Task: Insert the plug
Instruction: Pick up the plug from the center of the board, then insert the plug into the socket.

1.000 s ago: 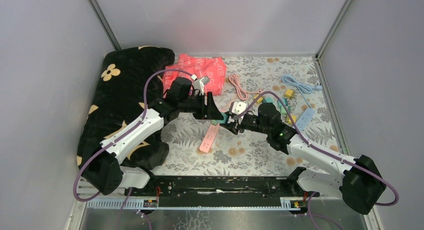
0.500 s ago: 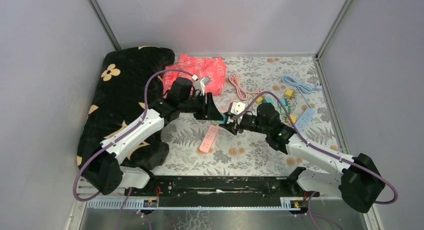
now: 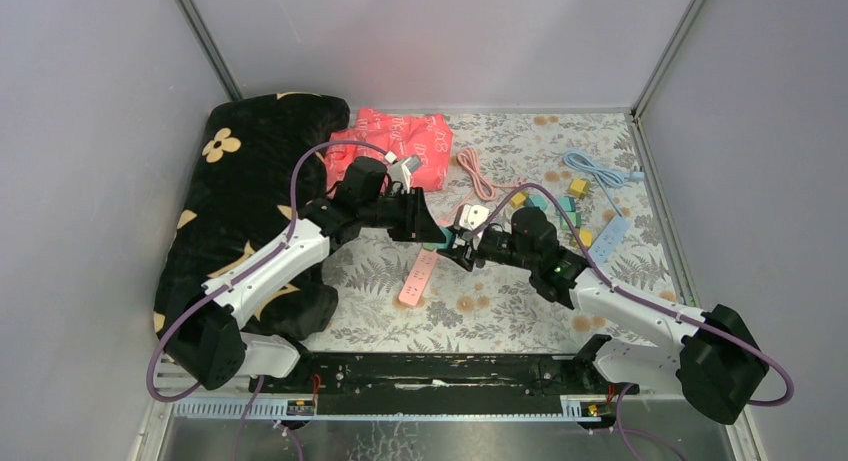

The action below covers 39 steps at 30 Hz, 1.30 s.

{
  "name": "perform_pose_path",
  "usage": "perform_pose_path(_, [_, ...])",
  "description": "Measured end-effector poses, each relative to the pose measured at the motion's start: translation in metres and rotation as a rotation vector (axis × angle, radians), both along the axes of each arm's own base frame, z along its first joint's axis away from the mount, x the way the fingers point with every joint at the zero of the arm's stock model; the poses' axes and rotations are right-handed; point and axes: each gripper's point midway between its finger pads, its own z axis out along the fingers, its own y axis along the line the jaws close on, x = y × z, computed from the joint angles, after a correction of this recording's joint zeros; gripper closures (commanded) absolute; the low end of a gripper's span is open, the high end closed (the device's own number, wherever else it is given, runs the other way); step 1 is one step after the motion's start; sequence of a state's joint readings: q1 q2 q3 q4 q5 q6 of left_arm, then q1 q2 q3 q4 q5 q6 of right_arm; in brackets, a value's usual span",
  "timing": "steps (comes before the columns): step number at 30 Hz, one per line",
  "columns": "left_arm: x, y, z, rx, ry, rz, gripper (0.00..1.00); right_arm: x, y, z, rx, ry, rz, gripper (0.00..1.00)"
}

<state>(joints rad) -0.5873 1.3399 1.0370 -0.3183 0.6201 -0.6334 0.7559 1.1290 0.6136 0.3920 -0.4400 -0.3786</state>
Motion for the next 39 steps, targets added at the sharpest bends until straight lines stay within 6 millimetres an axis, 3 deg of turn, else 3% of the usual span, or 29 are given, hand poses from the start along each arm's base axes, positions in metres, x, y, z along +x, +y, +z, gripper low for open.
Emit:
perform_pose_path(8, [0.005, 0.007, -0.009, 0.063, -0.029, 0.041, 0.97, 0.006, 0.001, 0.007, 0.058, 0.03, -0.064, 0.28])
perform_pose_path(14, [0.012, 0.028, -0.024, 0.204, -0.074, 0.12, 1.0, 0.013, -0.003, 0.007, 0.121, 0.137, -0.166, 0.25])
perform_pose_path(25, [0.018, 0.055, -0.04, 0.412, -0.151, 0.198, 1.0, 0.019, -0.015, -0.016, 0.276, 0.485, -0.418, 0.26])
perform_pose_path(28, [0.018, 0.06, -0.043, 0.448, -0.163, 0.21, 1.0, 0.024, -0.018, -0.029, 0.321, 0.595, -0.509, 0.29])
perform_pose_path(33, [0.022, 0.06, -0.043, 0.476, -0.184, 0.217, 1.0, 0.025, -0.018, -0.073, 0.333, 0.805, -0.643, 0.34])
perform_pose_path(39, [0.024, 0.056, -0.055, 0.52, -0.182, 0.205, 1.0, 0.024, -0.01, -0.109, 0.339, 0.975, -0.713, 0.36])
